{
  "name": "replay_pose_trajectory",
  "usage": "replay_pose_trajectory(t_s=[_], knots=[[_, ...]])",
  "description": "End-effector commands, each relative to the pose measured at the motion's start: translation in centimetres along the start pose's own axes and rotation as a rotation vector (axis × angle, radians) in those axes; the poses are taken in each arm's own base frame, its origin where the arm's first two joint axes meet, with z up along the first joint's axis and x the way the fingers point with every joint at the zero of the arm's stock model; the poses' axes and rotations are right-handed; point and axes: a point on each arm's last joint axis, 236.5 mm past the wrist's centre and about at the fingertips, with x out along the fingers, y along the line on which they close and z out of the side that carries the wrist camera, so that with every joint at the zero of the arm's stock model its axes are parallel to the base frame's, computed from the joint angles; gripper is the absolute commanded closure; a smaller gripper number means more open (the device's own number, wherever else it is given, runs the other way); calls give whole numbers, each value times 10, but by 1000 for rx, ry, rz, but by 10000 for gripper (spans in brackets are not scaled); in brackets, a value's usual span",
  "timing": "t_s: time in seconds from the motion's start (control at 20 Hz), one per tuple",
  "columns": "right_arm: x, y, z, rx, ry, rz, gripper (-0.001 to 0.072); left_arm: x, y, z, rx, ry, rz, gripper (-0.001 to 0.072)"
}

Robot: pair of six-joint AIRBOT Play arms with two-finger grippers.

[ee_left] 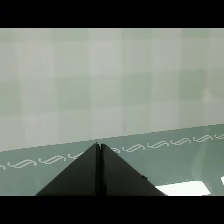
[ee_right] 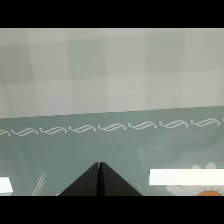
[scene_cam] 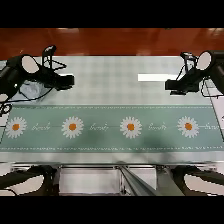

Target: Fold the shirts.

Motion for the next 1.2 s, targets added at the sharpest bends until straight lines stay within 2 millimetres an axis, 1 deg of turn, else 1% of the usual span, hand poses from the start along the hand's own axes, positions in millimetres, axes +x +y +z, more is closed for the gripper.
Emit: replay_pose_trajectory(t_s=[0.0,0.8,0.85,0.9,0.95,1.0,1.1,1.15], knots=[[0,0,0,0,0,0,682,0,0,0,0,0,1,675],[0,0,0,0,-1,1,682,0,0,0,0,0,0,675],[0,1,5,2,-19,4,682,0,0,1,-1,-2,0,675],[-1,4,21,4,-89,18,682,0,0,3,-1,-13,0,675],[-2,7,32,6,-135,30,682,0,0,6,-1,-24,-1,675],[-3,10,34,11,-144,42,682,-1,0,7,1,-25,-1,675],[-12,11,39,6,-157,43,680,-14,1,8,25,0,0,675],[-21,12,42,-15,-173,47,677,-27,1,9,41,21,-1,675]])
